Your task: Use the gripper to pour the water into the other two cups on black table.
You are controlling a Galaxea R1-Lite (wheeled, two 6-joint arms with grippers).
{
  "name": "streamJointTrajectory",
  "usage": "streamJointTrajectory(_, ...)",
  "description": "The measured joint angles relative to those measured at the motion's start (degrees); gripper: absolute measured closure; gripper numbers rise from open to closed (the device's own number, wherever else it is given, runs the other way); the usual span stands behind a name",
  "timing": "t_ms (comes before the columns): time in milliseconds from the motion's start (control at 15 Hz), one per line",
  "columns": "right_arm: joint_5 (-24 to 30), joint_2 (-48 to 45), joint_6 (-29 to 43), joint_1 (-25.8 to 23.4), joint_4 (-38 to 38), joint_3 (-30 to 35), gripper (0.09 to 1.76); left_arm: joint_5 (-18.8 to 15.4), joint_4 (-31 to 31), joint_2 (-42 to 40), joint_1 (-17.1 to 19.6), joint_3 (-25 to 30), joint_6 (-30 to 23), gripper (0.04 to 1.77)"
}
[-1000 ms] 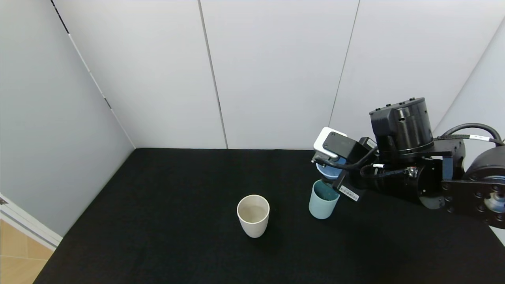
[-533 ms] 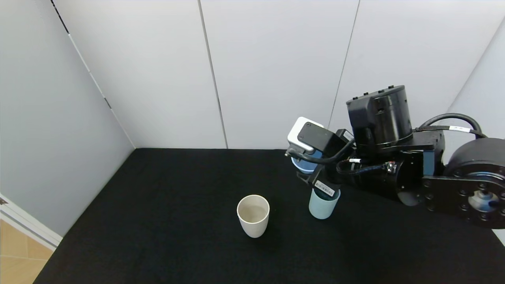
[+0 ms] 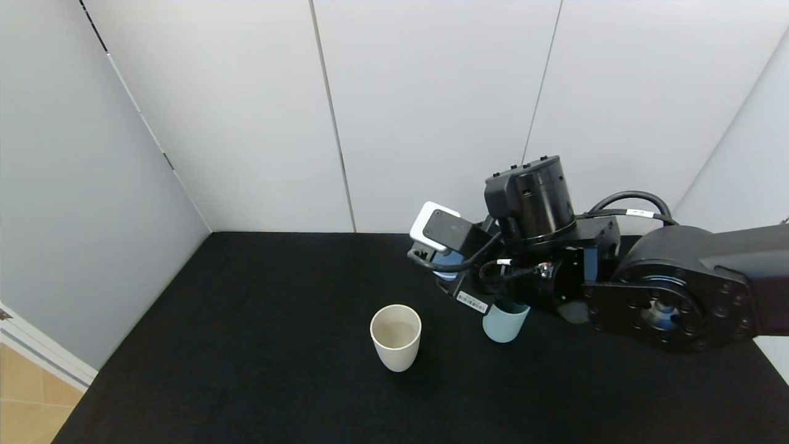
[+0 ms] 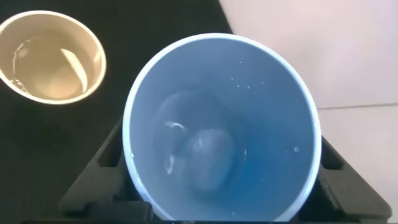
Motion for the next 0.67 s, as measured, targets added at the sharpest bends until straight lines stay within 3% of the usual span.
streamJointTrajectory(667, -0.2, 6.8, -6.6, 2.9, -0.4, -1.0, 0.53, 0.0, 0.0, 0.0, 0.0, 0.0, 0.0, 0.09)
